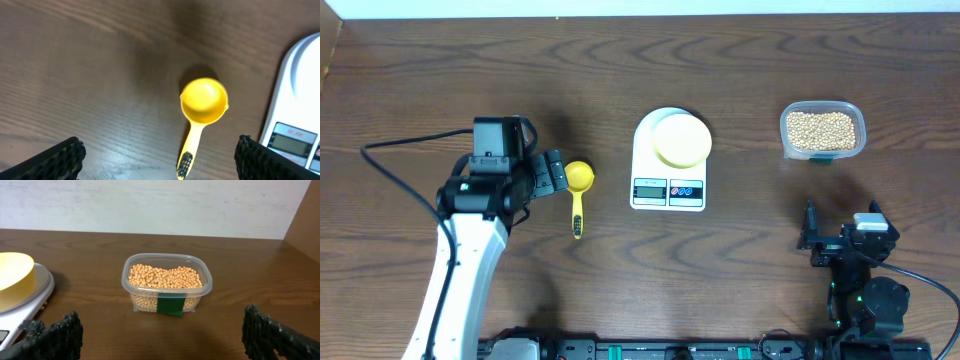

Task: Scoop item into bowl and weigh 50g on scale
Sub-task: 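Move the left gripper over the yellow scoop's bowl end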

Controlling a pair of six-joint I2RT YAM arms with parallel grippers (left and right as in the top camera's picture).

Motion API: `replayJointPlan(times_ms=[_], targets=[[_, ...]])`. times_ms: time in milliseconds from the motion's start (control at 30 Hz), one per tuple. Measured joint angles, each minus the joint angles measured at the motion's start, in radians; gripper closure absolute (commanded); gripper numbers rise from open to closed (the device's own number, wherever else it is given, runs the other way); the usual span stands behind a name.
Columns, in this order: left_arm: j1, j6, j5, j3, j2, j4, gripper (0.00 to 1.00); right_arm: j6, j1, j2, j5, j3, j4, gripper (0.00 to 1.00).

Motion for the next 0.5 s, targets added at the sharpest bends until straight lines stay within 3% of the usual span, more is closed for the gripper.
replayJointPlan(times_ms=[500], targets=[[0.04, 0.13, 0.062, 0.139, 0.23, -0.051, 0.02, 0.0, 0.0, 0.0, 0.0, 0.0, 0.0, 0.01]])
